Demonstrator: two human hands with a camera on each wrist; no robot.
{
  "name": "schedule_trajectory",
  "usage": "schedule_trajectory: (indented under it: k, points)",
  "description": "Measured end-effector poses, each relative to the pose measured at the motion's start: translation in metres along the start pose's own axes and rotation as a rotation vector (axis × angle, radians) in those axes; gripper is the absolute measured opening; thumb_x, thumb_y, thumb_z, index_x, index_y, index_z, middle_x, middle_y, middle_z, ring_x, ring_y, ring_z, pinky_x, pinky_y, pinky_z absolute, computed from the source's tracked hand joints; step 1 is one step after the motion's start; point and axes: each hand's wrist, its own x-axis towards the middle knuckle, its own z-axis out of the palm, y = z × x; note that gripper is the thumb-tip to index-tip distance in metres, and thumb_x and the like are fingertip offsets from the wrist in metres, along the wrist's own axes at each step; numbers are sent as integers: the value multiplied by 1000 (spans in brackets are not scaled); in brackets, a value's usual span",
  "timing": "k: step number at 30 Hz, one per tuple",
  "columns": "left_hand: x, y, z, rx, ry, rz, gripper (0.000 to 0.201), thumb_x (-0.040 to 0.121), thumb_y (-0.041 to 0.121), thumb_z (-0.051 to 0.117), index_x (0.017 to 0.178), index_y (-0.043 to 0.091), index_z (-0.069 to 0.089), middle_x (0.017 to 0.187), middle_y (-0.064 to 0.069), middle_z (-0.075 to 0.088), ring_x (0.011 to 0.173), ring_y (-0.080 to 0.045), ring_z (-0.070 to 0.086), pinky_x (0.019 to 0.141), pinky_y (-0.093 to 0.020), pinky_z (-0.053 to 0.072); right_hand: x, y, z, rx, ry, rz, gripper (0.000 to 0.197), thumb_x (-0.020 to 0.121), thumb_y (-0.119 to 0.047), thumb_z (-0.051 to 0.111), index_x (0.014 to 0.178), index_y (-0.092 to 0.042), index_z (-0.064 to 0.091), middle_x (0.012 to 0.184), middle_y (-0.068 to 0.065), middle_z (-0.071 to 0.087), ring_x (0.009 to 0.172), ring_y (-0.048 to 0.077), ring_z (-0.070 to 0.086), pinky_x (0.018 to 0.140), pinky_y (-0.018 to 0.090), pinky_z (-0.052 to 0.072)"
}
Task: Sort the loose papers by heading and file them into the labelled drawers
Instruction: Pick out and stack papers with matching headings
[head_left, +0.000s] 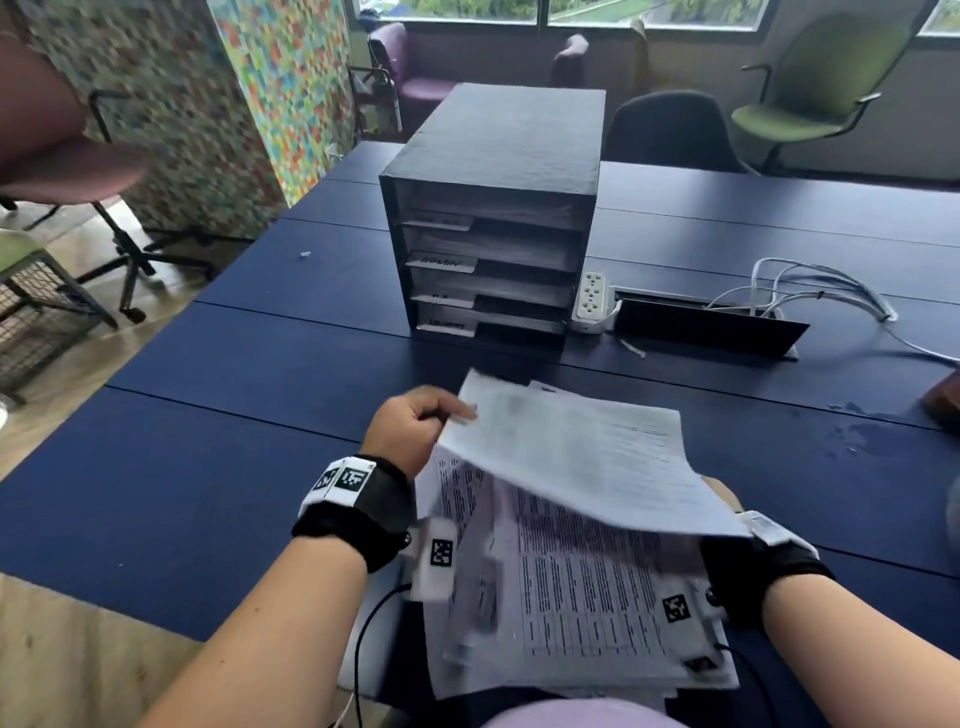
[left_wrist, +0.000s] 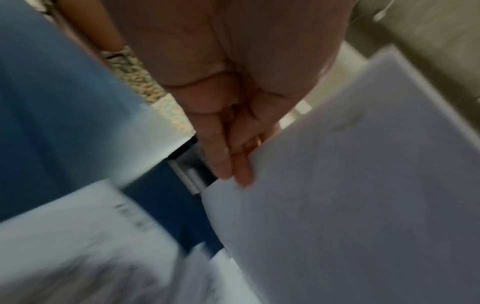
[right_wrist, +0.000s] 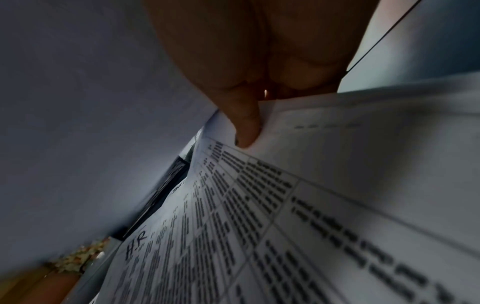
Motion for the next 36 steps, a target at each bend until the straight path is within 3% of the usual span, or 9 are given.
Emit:
schedule_trajectory:
  k: [4,8,13,17,19,22,28,32,36]
  points:
    - [-12,-38,3,-172,15,-376,46,79,-16,32,77,10,70,99,-9,71,82,-18,64,67,-17,51,3,8,-4,32,21,-35,21,78,-15,70,99,-13,68,89,7,70,82,23,65,77,32,51]
    - [-17,-56,-3,-373,163,-497,40,87,-12,29,110,11,53,98,-11,60,68,-20,58,56,-27,50,5,12,-4,80,-1,-32,21,77,-14,71,98,-16,68,90,6,71,87,26,67,87,42,52]
    - [-18,-77,-8,-218,69,-680,32,89,19,63,116,12,48,90,-7,62,68,-19,55,59,-28,45,8,12,-2,112,0,-44,17,77,-14,70,92,-21,66,89,5,71,86,27,67,87,43,52]
    - [-23,-71,-2,28,-150,-573,43,79,2,72,109,16,45,86,-1,63,78,-18,59,61,-24,46,16,16,-1,133,12,-40,9,84,-14,63,92,-18,64,90,10,71,87,31,66,86,45,52]
    - [-18,-70,-1,205,-108,-476,33,83,-1,63,100,23,49,79,-1,61,74,-19,56,60,-24,42,22,20,-2,155,15,-41,10,87,-12,59,95,-11,64,91,14,70,88,35,66,86,48,51]
    - [-11,-66,-10,129,5,-385,38,84,-6,55,84,31,62,72,-2,58,69,-21,54,63,-26,41,32,30,-4,202,6,-28,10,88,-12,58,96,-9,64,90,15,69,90,37,65,87,51,51]
    - [-6,-45,-24,-78,137,-351,25,87,-4,56,86,14,74,75,2,71,53,-5,60,50,-9,46,14,19,-9,422,-96,-8,15,91,-1,52,89,-11,63,92,20,67,85,37,63,89,56,48]
    - [-3,-36,-9,-120,81,-294,28,88,-7,53,101,11,71,92,-2,70,68,-1,62,62,-6,48,-7,-4,-3,535,-181,-86,19,90,4,50,92,-8,64,78,13,69,63,26,65,71,43,55]
    - [-1,-29,11,-89,131,-251,33,89,-6,51,102,18,70,102,0,68,89,-11,61,81,-16,44,-16,-23,8,536,-264,-158,19,89,0,53,97,-8,67,90,17,69,77,29,63,85,48,49]
